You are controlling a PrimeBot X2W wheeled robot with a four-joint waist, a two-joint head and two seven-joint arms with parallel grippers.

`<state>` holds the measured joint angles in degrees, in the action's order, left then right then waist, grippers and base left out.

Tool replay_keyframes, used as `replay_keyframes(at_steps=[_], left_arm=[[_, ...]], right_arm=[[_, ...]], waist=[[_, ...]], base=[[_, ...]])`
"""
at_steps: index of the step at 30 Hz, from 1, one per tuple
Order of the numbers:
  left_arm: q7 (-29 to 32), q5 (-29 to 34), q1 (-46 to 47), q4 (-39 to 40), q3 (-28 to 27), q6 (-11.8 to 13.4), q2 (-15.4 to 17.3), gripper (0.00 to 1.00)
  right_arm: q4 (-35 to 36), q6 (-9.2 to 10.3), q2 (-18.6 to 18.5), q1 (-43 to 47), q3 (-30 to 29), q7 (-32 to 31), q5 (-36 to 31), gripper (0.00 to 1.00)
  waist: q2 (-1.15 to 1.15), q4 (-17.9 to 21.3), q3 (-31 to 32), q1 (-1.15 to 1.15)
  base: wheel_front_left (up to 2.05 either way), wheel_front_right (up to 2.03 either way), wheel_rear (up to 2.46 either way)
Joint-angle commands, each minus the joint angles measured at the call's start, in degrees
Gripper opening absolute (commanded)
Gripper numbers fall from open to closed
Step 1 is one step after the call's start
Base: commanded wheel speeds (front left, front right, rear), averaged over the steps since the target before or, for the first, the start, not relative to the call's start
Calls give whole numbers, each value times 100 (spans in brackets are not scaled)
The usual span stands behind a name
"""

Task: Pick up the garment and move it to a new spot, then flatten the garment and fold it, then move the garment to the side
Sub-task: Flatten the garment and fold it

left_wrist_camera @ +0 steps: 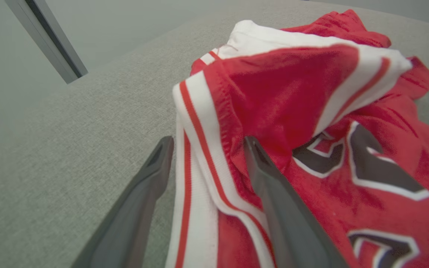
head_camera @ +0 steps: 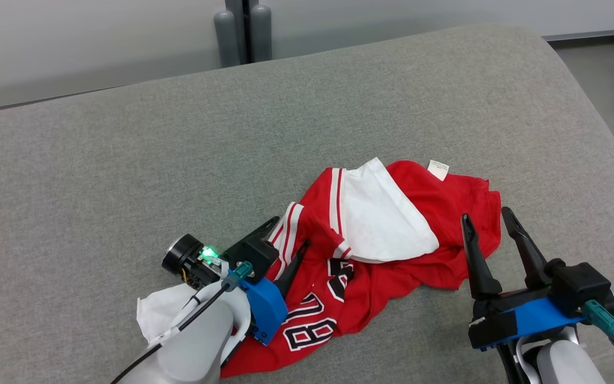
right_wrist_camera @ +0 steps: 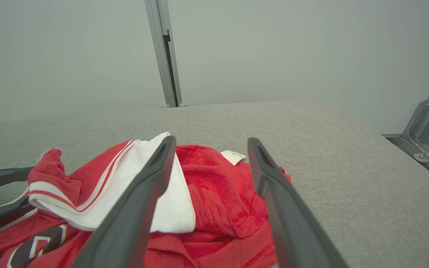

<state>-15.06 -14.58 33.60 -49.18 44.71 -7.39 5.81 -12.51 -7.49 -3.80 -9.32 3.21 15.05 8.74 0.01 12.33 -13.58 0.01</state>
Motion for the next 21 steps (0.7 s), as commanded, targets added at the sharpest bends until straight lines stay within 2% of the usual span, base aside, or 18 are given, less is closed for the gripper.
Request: replay_keyframes(at_steps=[1,7,8,9,10,14,21], left_arm=[[-17,-76,162,-108,55,-7,58,100],[-17,-485,325,-534,456,-7,-14,100],[-16,-572,338,-610,551,-7,-34,92],[-17,-672,372,-628,601,-8,-54,33],[-16,-756,403,-634,646,-8,-67,0],[-17,-974,510,-470,633,-7,-48,0],[-17,-873,231,437,-154,159,219,0]], right_arm=[[11,-1,12,-105,-12,18,13,100],[-20,-1,24,-165,24,18,40,100],[-16,-1,26,-158,26,18,31,100],[-11,-1,29,-153,22,18,25,100],[-7,-1,30,-151,15,18,27,100],[-2,-1,24,-79,-70,18,40,100],[-12,-1,-22,30,-153,18,67,100]], waist=[[-1,32,-26,-1],[-1,135,-80,-1],[-1,141,-77,-1],[-1,145,-75,-1],[-1,144,-74,-1],[-1,38,-25,-1],[-1,-360,106,-1]], base=[[0,0,0],[0,0,0],[0,0,0],[0,0,0],[0,0,0],[0,0,0],[0,0,0]])
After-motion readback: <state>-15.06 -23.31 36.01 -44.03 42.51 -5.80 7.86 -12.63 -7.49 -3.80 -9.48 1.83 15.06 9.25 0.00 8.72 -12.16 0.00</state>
